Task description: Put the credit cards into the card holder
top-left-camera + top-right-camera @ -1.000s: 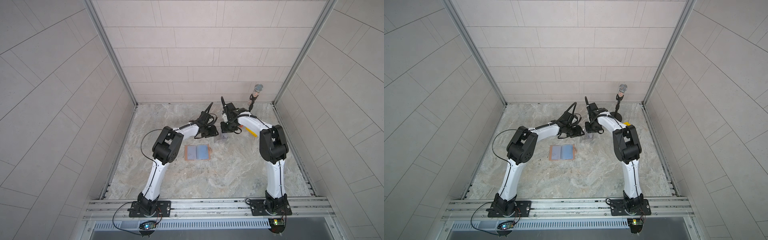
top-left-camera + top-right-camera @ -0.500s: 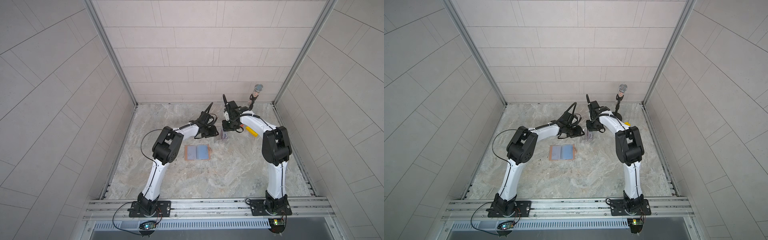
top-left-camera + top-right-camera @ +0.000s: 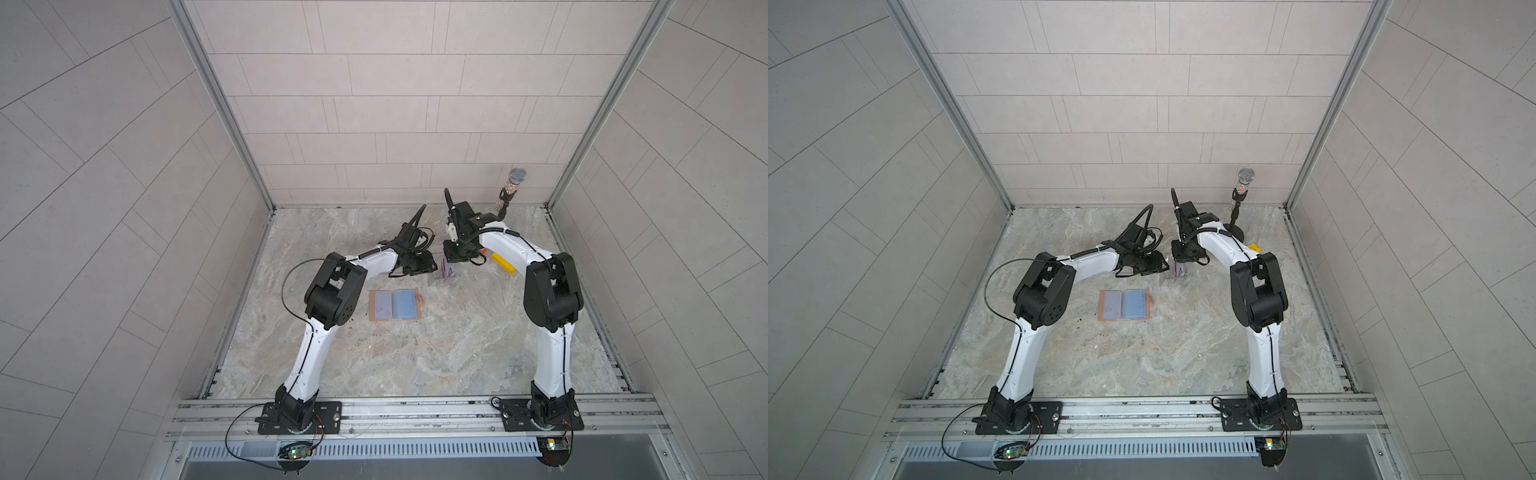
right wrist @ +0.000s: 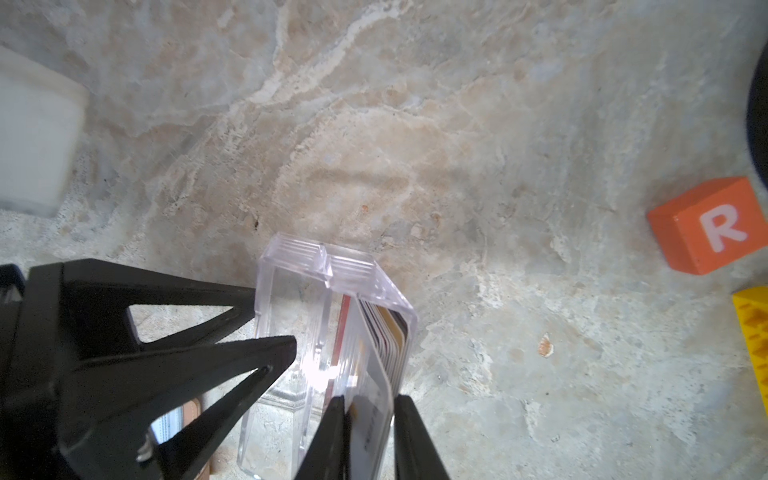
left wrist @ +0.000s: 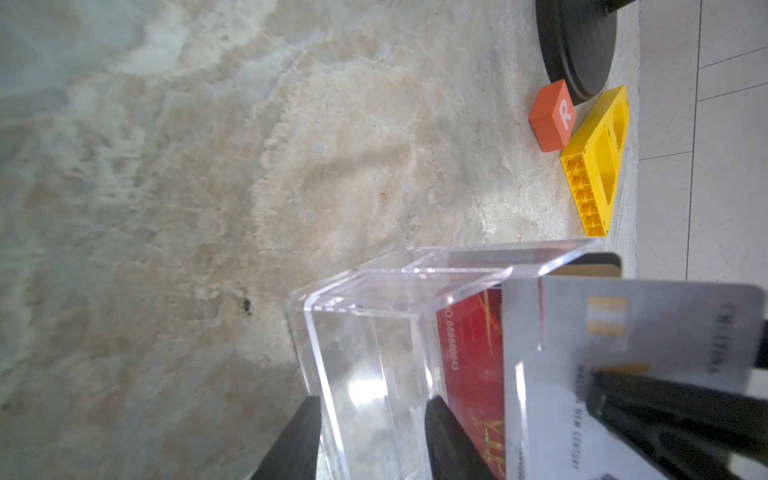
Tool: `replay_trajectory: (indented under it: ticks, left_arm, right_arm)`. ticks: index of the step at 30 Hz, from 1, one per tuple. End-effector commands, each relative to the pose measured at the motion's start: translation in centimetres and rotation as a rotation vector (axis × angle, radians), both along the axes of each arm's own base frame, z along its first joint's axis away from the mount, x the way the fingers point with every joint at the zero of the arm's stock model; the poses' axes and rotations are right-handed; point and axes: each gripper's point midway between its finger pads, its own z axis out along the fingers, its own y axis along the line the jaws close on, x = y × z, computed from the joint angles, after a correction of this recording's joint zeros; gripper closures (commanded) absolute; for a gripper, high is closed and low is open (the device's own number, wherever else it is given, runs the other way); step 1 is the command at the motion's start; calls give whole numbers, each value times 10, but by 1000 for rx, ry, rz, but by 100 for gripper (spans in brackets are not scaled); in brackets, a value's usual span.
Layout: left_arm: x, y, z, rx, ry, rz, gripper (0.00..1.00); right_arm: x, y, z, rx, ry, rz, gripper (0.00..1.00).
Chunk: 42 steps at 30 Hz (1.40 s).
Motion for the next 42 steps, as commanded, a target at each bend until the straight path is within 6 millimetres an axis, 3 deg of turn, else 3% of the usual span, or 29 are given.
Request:
replay_trajectory:
  ticks: [1, 14, 27, 42]
  left_arm:
    - [-17, 40, -42, 150, 112, 55, 56]
    - [-17, 40, -41, 148, 111, 54, 56]
    - [-16, 39, -41, 143, 114, 52, 56]
    - [-18, 39, -43, 144, 119, 51, 56]
  right_arm:
    - [-6, -32, 14, -143, -7, -35, 79]
    - [-7, -32, 23, -200, -23, -22, 76]
    - [-9, -15, 26, -174, -23, 21, 76]
    - [-10, -8, 27, -180, -26, 41, 97]
